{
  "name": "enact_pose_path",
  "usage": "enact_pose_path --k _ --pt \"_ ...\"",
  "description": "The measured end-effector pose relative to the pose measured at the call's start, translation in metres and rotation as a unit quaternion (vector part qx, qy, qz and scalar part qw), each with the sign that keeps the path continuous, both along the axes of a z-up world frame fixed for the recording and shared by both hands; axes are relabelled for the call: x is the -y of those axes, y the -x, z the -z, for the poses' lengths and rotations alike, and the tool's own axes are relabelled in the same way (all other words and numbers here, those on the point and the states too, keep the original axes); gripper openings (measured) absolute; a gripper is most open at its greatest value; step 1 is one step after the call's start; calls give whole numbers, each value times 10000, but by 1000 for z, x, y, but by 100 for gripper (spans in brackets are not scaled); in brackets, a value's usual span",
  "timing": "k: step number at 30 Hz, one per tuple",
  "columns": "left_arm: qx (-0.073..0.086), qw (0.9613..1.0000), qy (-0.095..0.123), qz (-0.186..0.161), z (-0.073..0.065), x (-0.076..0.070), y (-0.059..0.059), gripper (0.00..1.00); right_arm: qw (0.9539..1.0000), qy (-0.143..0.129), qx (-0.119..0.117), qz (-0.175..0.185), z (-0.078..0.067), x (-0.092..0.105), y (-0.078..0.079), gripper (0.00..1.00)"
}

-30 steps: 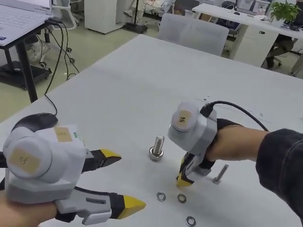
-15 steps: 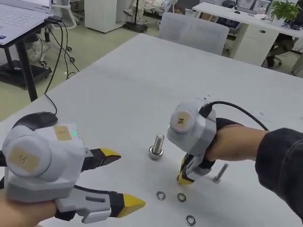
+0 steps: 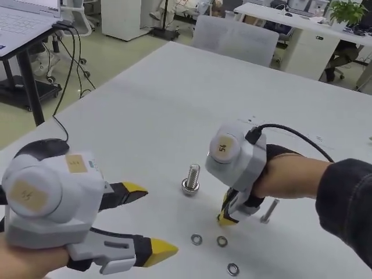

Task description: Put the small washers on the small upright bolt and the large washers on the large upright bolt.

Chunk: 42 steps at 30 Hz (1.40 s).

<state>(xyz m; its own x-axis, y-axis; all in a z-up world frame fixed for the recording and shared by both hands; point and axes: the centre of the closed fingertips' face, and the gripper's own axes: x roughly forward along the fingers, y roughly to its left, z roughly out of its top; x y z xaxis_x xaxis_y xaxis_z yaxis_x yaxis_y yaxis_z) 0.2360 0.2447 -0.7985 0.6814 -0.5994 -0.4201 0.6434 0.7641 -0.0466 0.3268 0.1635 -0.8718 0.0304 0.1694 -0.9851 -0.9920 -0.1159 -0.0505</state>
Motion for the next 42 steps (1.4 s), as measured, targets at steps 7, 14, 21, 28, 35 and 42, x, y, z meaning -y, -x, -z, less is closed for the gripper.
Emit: enact_pose_path --k 7,14,21,28,35,42 --pt "-1 10000 3 38 1 0 0 61 10000 -64 50 46 -14 1 0 12" --pt "8 10000 5 76 1 1 -1 61 9996 -219 143 50 -37 3 0 12" --pt "14 9999 -2 103 1 2 -2 62 9993 -285 199 111 -51 10 -2 12" --pt "24 9999 2 118 1 2 -2 62 9985 -401 268 268 -65 22 -6 12" --pt "32 9999 7 148 1 4 -1 62 9974 -459 374 421 -77 35 -10 12" --pt "34 9998 18 199 0 5 1 62 9960 -506 449 586 -86 46 -13 12"
